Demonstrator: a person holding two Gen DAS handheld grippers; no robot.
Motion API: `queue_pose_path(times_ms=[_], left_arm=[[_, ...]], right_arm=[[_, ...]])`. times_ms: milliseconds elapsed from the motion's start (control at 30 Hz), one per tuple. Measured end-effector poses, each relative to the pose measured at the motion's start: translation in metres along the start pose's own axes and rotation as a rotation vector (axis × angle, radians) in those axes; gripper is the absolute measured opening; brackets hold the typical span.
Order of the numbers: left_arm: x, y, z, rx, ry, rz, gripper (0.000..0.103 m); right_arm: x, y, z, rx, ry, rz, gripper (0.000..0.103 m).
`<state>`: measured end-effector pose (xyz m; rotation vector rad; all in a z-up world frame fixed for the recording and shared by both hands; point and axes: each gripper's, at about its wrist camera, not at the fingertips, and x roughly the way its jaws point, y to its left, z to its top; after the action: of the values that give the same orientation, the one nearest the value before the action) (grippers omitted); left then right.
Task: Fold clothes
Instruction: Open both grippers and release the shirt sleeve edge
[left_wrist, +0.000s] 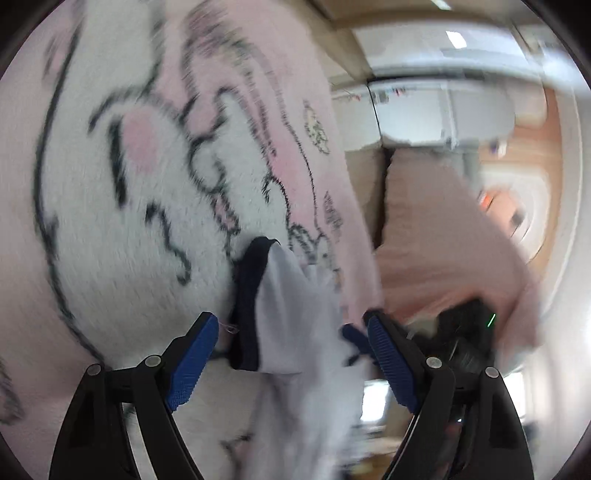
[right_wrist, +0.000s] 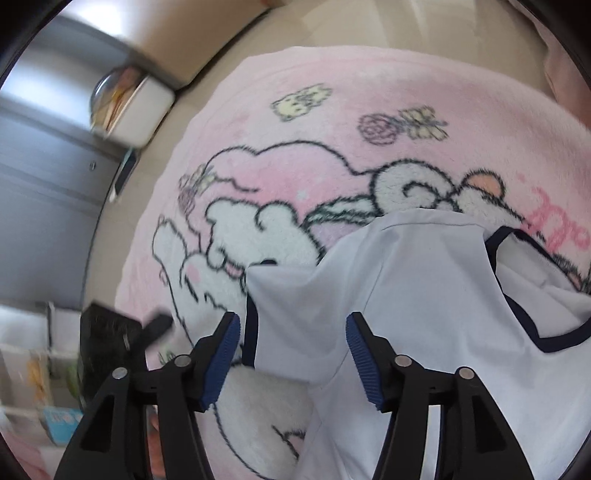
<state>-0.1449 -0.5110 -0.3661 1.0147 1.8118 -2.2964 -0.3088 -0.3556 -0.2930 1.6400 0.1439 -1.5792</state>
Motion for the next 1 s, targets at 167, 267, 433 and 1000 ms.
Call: queue_pose_path(times_ms=[167, 267, 433, 1000], left_arm=[[-0.01, -0.045, -0.015, 0.357, -0.019, 0.094, 0.083], [-0.009, -0.049, -0.019, 0.404, 0.001, 0.086, 0.083], [0.002, -0.037, -0.029, 0.468, 0.067, 0.143, 0.083], [0.026, -0.033, -0.047, 0.637, 0.18, 0.243, 0.083]], right_arm=[[0.001, -0.014, 0.019, 0.091, 0.02, -0.054, 0.061], [0.002, -0.015, 0.03, 0.081, 0.023, -0.108, 0.061], [0.01, -0.016, 0.047, 0.075, 0.044, -0.179, 0.061], [0.047, -0.034, 0.075, 0.17, 0.142, -0.259, 0.06]])
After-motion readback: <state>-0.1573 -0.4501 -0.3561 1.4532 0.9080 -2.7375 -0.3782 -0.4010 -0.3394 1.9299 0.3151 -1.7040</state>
